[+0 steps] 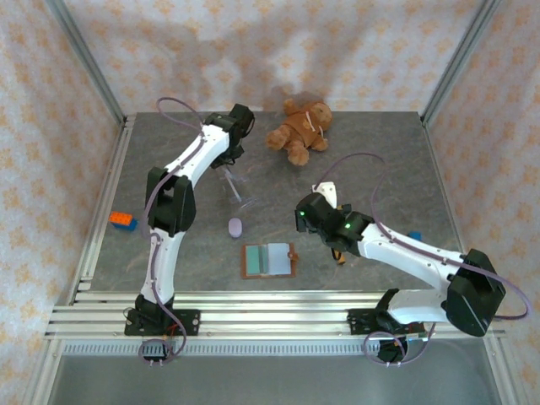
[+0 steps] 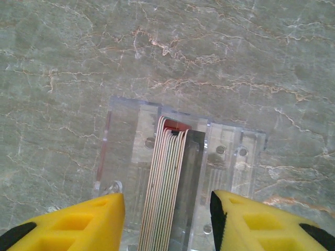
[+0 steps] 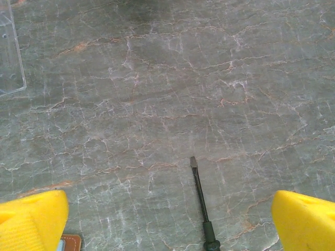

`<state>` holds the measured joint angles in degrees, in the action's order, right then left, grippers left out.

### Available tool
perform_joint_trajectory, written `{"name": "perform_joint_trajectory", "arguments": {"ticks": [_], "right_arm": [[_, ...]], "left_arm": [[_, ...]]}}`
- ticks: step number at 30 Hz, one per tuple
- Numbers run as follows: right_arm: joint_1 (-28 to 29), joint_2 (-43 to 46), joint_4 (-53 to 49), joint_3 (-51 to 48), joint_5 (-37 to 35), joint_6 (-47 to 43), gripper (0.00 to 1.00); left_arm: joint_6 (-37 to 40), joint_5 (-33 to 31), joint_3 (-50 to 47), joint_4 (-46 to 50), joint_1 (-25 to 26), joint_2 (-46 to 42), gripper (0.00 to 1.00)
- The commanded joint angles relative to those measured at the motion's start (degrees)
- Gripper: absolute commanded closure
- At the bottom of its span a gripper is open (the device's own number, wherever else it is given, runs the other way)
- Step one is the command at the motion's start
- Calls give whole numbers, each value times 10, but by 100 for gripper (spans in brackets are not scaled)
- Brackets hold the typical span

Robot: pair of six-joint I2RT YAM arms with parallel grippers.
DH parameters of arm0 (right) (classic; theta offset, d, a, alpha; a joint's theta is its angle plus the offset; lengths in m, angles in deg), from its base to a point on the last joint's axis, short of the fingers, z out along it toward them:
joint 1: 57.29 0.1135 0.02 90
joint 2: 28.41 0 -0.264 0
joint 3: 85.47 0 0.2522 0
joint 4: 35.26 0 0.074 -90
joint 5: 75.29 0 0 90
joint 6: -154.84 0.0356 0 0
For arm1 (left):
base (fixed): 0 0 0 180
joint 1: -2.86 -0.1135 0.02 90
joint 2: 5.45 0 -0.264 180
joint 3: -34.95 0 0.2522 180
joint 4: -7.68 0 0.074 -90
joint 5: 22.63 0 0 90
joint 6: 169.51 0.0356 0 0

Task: Put the credit cards into the card holder

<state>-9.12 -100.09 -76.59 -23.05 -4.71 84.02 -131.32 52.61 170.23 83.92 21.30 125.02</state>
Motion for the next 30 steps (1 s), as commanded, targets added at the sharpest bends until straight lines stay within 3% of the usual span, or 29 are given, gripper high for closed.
{"name": "perform_joint_trajectory", "arguments": {"ticks": [1,9,21,30], "right_arm": [[-3,-5,-4,14,-5,-8,1],[-3,-1,-7,11,-11,-14,1],[-3,3,-11,8,-15,-15,1],[-3,8,-14,2,-22,-11,1]], "left_arm": [[-6,-48,18,59,6,14,53],[-5,-95,44,92,11,15,66],[5,-91,55,97,13,9,93],[10,-78,32,70,13,-6,100]]}}
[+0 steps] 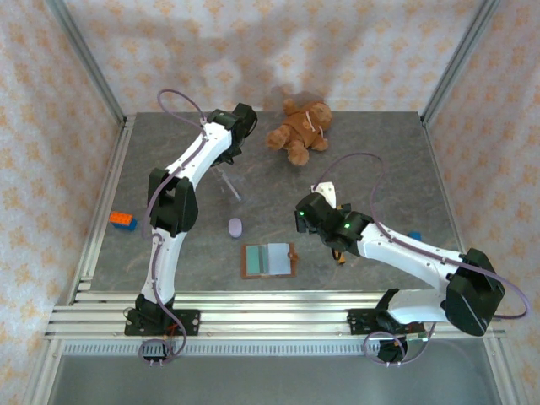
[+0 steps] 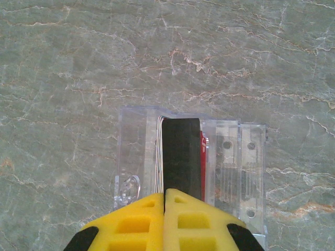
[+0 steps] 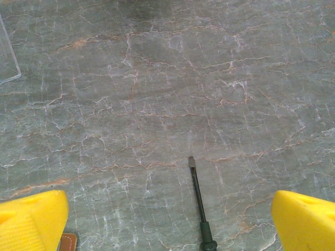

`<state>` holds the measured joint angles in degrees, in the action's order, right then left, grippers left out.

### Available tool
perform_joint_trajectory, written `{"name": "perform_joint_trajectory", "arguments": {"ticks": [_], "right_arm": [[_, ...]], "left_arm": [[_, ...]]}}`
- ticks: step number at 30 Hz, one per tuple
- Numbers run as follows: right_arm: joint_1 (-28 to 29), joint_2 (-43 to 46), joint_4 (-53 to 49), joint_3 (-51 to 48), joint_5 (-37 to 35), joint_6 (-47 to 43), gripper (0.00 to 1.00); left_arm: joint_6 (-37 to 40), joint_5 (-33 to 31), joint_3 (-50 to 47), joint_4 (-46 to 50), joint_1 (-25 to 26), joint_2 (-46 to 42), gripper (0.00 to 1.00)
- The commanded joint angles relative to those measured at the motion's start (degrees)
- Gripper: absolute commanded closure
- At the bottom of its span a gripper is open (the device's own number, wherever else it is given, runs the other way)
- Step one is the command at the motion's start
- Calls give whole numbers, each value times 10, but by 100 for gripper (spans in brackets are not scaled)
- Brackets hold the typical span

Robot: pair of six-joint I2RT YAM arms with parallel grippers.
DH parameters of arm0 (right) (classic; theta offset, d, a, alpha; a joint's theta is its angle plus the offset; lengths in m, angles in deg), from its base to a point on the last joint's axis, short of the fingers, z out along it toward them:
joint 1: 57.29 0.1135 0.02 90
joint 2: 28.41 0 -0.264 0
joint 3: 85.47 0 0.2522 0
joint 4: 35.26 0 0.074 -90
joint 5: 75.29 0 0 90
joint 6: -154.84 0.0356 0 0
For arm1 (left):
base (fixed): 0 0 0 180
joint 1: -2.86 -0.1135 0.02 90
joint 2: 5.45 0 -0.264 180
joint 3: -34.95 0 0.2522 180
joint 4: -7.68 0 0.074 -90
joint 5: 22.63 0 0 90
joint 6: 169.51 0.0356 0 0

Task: Put the credit cards into the card holder

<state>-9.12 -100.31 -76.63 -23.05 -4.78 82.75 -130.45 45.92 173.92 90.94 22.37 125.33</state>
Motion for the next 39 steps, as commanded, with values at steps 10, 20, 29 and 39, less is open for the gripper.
{"name": "perform_joint_trajectory", "arguments": {"ticks": [10,20,29,39], "right_arm": [[-3,6,-16,9,-29,1,1],[-3,-26,-4,41,-16,-5,1],[-4,-63,30,90,99,-47,1],[-64,-76,-6,154,238,-22,1]], "left_arm": [[7,49,-105,-109,2,-92,100],[14,70,-169,-164,1,-169,100],[13,134,-233,-202,0,-211,100],[78,306,-307,-274,7,-309,100]]}}
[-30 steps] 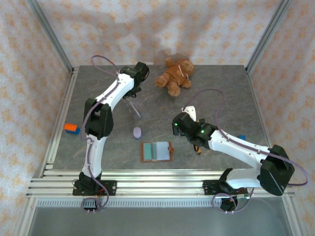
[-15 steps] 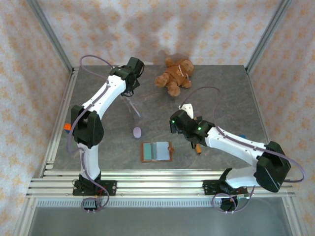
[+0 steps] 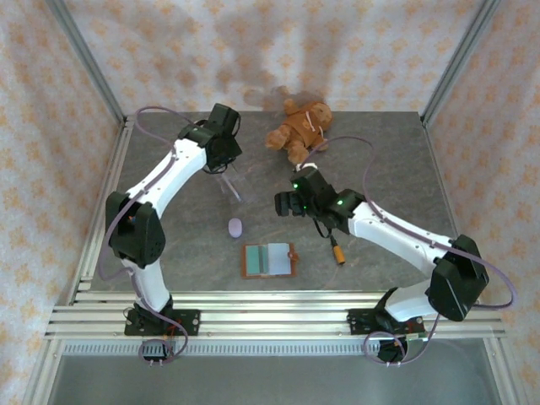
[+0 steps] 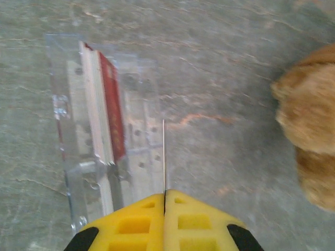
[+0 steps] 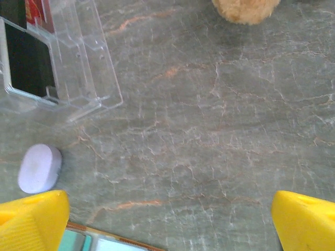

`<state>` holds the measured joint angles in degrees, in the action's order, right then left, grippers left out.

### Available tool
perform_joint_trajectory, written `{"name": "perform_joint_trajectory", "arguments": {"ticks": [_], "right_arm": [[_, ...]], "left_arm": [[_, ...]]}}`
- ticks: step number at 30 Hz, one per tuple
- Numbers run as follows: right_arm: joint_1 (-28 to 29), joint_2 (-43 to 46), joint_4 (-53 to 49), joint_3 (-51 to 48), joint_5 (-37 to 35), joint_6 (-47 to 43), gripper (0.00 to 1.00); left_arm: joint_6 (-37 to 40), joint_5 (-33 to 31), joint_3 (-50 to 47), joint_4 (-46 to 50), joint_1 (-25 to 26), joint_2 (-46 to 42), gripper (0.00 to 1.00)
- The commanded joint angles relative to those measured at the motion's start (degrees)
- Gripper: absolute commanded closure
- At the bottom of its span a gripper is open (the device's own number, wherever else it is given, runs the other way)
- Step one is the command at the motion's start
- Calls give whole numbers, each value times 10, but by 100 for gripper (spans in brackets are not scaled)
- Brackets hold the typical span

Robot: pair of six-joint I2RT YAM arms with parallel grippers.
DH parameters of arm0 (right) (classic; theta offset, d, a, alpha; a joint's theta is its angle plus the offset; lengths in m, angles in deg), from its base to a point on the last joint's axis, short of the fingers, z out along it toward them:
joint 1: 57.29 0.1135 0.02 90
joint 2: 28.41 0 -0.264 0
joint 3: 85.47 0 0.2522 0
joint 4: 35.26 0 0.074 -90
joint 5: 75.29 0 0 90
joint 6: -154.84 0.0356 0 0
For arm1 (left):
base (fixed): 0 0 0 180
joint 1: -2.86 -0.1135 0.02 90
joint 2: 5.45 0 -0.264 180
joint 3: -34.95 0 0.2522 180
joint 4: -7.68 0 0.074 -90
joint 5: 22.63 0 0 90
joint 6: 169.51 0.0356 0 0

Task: Put the credit cards into the card holder

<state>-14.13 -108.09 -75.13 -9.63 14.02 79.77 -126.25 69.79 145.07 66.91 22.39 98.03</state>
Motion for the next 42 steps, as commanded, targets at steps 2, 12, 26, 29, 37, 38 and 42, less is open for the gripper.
{"name": "perform_joint_trajectory", "arguments": {"ticks": [2,12,26,29,37,38,42], "right_arm": [[-20,5,-29,23,67,15,1],[-77,49,63,-33,274,125,0],[-171,106,388,-167,476,358,28],[-171,111,408,-169,489,367,35],[-171,110,427,-172,499,363,51],[-171,110,428,-173,500,363,52],[-171,113,429,-178,498,362,52]], "left_arm": [[53,103,-44,-54,10,-58,100],[91,252,-173,-149,42,-171,100],[39,400,-258,-302,73,-235,100],[32,408,-260,-307,76,-234,100],[17,443,-267,-343,78,-234,100],[17,446,-268,-343,78,-234,100],[6,455,-275,-354,78,-236,100]]}}
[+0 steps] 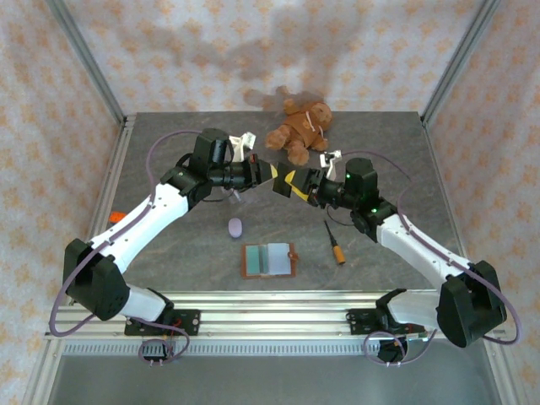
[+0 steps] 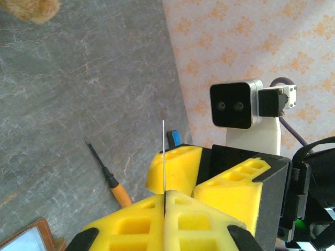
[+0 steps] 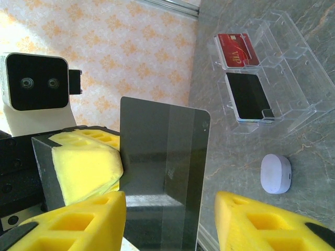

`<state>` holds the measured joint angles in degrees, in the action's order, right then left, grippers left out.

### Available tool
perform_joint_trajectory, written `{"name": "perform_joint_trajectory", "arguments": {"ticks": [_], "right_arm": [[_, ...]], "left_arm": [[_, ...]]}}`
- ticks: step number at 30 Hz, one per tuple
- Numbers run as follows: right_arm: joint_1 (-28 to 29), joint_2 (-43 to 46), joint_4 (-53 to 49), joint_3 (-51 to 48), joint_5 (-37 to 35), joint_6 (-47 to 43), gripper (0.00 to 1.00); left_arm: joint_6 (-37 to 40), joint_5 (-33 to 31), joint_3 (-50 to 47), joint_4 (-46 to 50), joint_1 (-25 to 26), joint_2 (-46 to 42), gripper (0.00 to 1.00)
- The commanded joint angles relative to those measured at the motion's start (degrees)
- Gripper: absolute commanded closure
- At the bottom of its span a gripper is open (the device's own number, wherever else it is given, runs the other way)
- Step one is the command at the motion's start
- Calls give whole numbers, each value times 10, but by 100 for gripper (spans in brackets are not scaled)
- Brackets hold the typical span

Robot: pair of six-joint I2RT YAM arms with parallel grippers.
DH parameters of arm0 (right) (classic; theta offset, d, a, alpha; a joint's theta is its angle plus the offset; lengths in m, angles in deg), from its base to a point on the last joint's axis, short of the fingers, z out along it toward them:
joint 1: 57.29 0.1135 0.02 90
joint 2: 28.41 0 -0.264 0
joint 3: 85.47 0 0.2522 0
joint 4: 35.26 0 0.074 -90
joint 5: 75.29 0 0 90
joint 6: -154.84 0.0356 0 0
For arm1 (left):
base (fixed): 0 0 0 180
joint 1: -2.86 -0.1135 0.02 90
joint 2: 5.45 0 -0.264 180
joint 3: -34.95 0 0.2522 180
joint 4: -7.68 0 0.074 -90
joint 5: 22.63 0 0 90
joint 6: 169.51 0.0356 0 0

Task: Put the credit cards into the card holder

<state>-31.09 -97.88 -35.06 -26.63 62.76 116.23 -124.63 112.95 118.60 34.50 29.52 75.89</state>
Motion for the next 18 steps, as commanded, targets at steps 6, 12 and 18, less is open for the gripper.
{"name": "perform_joint_trajectory", "arguments": {"ticks": [6,12,18], "right_arm": [[-2,13,32,-6,22,-7,69],[-2,12,32,-10,33,-14,96],[-1,36,40,-14,43,-13,100]], "left_arm": [[3,27,-13,-20,7,-11,100],[5,25,-17,-18,6,-11,91],[20,52,-22,-16,2,-13,49]]}}
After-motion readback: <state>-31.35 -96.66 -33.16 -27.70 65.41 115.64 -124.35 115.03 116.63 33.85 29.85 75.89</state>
